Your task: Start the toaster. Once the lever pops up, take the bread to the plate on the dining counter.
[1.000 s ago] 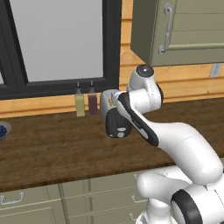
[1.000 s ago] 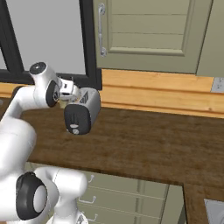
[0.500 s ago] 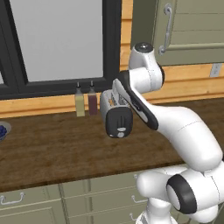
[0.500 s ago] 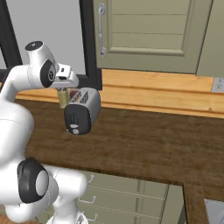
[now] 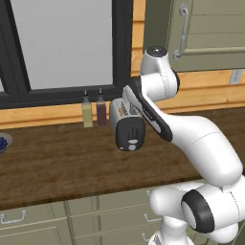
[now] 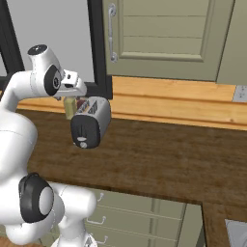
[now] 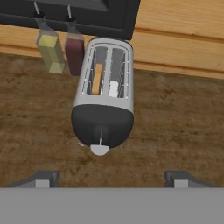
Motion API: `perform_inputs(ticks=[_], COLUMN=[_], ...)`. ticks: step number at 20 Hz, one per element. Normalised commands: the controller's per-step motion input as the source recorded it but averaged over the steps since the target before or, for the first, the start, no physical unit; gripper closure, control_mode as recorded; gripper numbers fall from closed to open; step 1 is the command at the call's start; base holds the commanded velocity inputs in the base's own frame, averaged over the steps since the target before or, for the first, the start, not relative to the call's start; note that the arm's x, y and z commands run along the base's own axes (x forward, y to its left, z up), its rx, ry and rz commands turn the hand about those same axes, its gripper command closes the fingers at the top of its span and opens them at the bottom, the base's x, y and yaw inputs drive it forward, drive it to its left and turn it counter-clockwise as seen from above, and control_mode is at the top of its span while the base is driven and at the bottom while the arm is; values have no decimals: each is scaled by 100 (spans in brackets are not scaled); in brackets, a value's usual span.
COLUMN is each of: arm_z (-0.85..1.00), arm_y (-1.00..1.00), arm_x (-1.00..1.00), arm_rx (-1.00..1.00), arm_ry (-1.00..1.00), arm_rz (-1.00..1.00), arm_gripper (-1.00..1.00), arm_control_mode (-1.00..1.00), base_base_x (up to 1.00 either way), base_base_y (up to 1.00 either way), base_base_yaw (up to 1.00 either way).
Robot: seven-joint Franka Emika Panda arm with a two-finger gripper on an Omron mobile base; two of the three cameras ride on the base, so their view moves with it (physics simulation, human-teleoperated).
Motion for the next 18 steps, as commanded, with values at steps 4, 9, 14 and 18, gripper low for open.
perform_inputs(ticks=[4, 9, 14, 18], arm_z=[0, 0, 0, 0], arm_y=[0, 0, 0, 0], arm_x=[0, 0, 0, 0], arm_rx=[0, 0, 0, 0], arm_ry=[0, 0, 0, 0], arm_rz=[0, 0, 0, 0], arm_gripper=[-100, -100, -100, -100], arm_control_mode=[-100, -100, -100, -100], base_base_x=[0, 0, 0, 0], base_base_y=[0, 0, 0, 0], base_base_yaw=[0, 0, 0, 0])
